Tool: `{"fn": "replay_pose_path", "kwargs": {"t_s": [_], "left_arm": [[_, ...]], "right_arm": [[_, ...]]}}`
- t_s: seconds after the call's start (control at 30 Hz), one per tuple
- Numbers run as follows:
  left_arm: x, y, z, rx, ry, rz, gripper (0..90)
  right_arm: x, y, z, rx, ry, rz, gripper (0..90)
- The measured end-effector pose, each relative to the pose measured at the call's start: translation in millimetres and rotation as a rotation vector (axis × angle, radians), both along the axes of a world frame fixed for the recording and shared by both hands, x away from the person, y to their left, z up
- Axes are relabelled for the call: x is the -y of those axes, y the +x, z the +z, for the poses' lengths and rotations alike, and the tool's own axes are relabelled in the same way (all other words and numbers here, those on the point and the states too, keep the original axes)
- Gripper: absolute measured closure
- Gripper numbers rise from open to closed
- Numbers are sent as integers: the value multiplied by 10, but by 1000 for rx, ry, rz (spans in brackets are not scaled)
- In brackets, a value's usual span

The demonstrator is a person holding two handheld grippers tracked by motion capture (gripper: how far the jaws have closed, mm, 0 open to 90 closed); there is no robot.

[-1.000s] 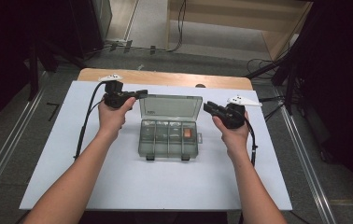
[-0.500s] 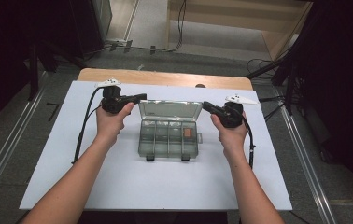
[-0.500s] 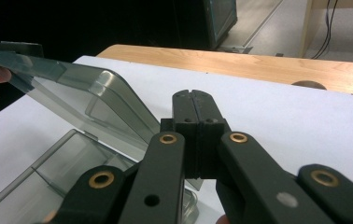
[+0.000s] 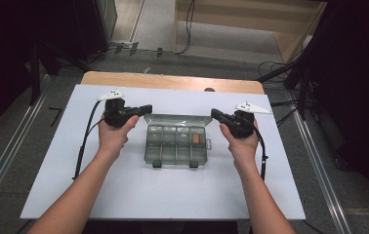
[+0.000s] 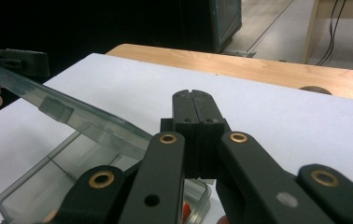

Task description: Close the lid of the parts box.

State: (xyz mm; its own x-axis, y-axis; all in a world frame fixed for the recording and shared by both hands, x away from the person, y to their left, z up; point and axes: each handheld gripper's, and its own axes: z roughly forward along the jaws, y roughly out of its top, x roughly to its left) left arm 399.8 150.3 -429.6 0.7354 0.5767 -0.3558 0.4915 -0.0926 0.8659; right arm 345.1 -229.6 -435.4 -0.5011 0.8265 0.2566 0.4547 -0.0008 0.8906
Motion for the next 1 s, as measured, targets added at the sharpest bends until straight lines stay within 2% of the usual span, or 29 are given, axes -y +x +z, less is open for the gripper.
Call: {"fn": "replay_pose_path", "kwargs": {"t_s": [0.33,0.6,0.73,1.0], "left_arm": [[0,-251,-80,22,39,-15,899],[-2,-470,-162,44,55,-30,899],[-13,-577,-207,35,38,-50,898],[-112,-768,-296,37,35,-30,900]], "right_arm": [[-61,-182,-7,37,-24,26,880],[-119,-339,-112,50,-54,27,880],[-141,-433,-172,57,-60,30,879],[-185,-613,-291,71,-69,27,879]]}}
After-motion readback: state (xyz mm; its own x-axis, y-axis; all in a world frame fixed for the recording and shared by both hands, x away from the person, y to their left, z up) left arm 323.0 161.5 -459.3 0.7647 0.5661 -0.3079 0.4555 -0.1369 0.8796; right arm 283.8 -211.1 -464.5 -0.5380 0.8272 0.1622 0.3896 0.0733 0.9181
